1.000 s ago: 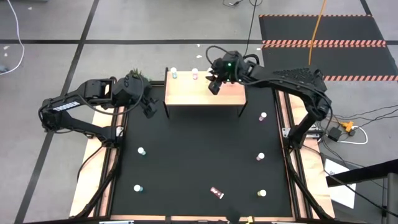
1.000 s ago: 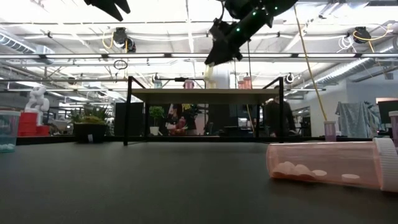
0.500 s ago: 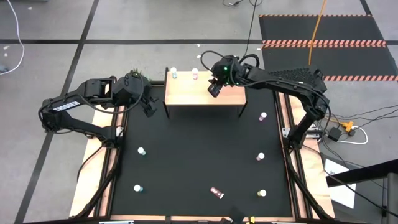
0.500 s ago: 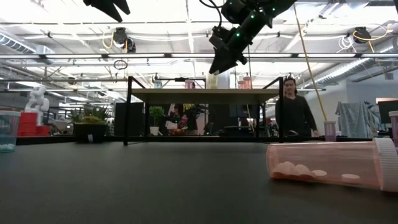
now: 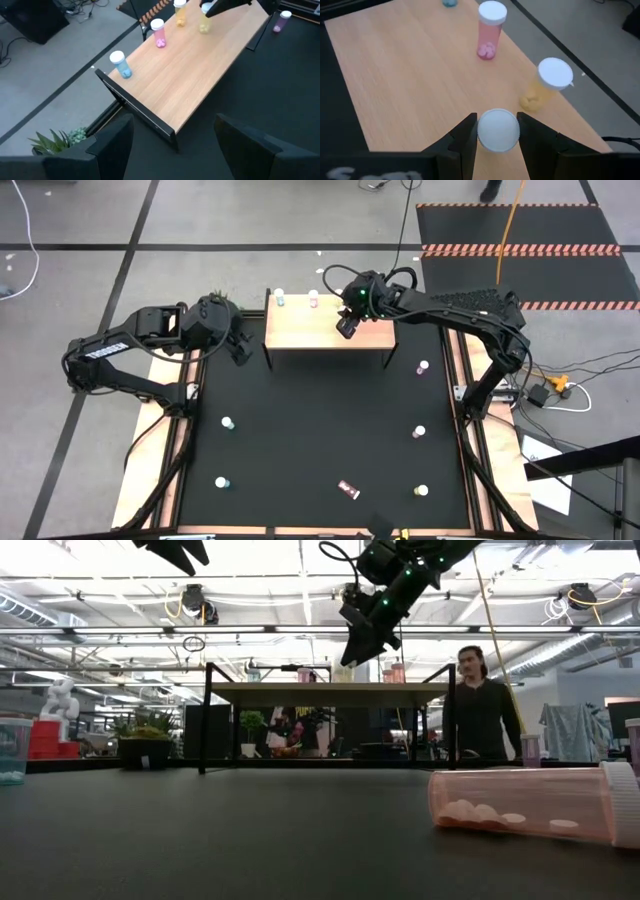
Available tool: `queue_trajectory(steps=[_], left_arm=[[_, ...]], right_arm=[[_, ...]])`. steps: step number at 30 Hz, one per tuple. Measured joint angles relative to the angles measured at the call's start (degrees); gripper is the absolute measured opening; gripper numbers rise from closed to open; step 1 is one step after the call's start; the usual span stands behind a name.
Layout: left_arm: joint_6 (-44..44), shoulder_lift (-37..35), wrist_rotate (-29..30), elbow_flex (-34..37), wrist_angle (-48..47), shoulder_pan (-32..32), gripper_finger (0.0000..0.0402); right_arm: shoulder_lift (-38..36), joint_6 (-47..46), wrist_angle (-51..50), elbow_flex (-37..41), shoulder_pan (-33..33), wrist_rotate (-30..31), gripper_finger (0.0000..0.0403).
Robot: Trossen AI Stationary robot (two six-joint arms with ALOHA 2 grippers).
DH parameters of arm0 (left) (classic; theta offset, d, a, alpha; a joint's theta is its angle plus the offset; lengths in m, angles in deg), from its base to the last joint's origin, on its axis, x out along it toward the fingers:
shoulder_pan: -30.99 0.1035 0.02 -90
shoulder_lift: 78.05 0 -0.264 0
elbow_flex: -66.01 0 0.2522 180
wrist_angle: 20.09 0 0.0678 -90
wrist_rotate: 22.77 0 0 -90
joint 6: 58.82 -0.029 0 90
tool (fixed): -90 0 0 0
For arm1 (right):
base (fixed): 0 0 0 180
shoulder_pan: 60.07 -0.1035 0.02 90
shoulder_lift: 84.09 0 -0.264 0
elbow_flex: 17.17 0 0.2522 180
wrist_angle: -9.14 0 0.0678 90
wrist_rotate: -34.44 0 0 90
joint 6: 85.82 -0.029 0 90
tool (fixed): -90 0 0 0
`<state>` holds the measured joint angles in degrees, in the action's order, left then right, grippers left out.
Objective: Pick and place medicine bottles onto shelf by color
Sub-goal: Put the top yellow pill bottle aligned with the other yellow pill bottle on the shelf
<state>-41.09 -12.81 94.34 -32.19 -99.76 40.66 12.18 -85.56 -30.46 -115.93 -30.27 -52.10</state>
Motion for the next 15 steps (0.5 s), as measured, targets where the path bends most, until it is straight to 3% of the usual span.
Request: queue_trajectory(steps=[9, 15], left_arm=[[1.26, 0.0, -0.03, 0.0, 0.0, 0.0, 0.0273], [1.53, 0.0, -0.05, 0.0, -0.02, 0.0, 0.0273]], right_arm=[[0.0, -0.89, 1.18, 0.53, -0.04, -0.9, 0.0127], [0.0, -1.54, 1.2, 0.53, -0.04, -0.65, 0.017]])
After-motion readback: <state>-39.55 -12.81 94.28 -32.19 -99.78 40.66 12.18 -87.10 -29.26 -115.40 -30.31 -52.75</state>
